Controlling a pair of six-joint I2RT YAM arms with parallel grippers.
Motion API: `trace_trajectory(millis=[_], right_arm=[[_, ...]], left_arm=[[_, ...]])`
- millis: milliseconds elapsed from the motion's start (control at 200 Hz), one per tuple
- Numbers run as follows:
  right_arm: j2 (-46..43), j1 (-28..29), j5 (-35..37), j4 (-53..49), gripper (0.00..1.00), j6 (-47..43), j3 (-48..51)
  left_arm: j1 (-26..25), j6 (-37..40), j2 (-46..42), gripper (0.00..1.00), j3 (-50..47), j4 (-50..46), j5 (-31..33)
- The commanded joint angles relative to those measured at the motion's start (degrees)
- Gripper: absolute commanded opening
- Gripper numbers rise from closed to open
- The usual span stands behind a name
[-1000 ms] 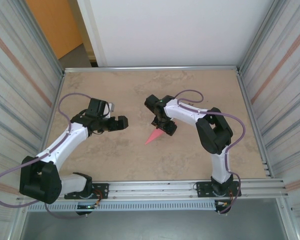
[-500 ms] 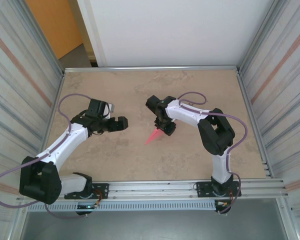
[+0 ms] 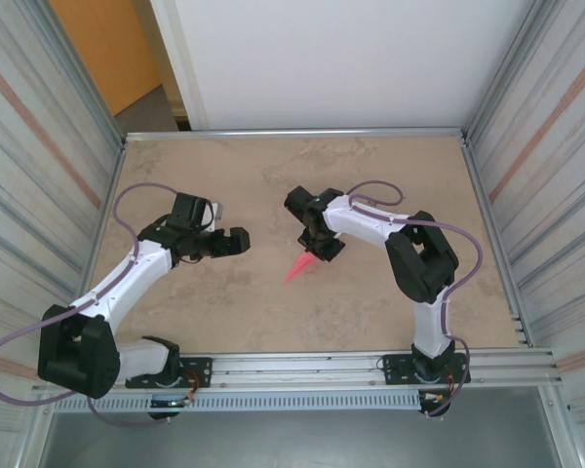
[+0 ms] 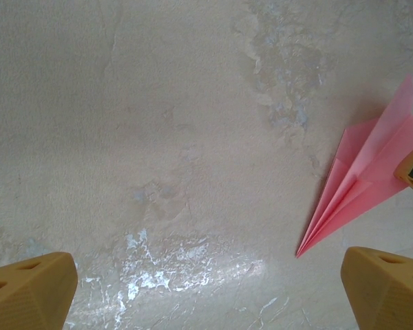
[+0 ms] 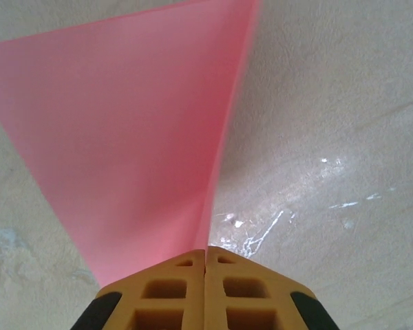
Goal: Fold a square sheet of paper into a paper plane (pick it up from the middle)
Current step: Turn over the paper plane at the center of the table.
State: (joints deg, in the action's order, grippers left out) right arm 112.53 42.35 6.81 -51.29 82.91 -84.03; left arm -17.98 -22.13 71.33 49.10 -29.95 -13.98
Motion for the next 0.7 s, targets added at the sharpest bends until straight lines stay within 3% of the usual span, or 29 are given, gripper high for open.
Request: trace_trajectory(millis=[0,110,321,596,697], right_arm=[[-4.1,-0.4,3.5,1.1,0.0,-3.3,0.6],[-6.0,-1.5,0.1,6.9,0.0,-11.5,-0.5],[-7.2,-1.9,-13.9,21.0,0.0,-27.6,-0.4],[-8.3,-4.0,-31.2,39.8,0.0,-33.0,10.7],[-7.2,-5.2,-34.3,43.5,0.0,-34.2,14.4]], left_arm=[[1.4,-0.3,-0.7,0.99,0.2,0.5,-1.9],[3.8,-1.8,-1.2,0.99,-0.2,1.8,-4.8],[7.2,-7.5,-2.1,0.99,-2.2,8.0,-10.2],[7.4,-14.5,0.9,0.97,-4.5,17.2,-14.5],[7.3,-16.4,3.3,0.94,-5.4,19.7,-16.1]])
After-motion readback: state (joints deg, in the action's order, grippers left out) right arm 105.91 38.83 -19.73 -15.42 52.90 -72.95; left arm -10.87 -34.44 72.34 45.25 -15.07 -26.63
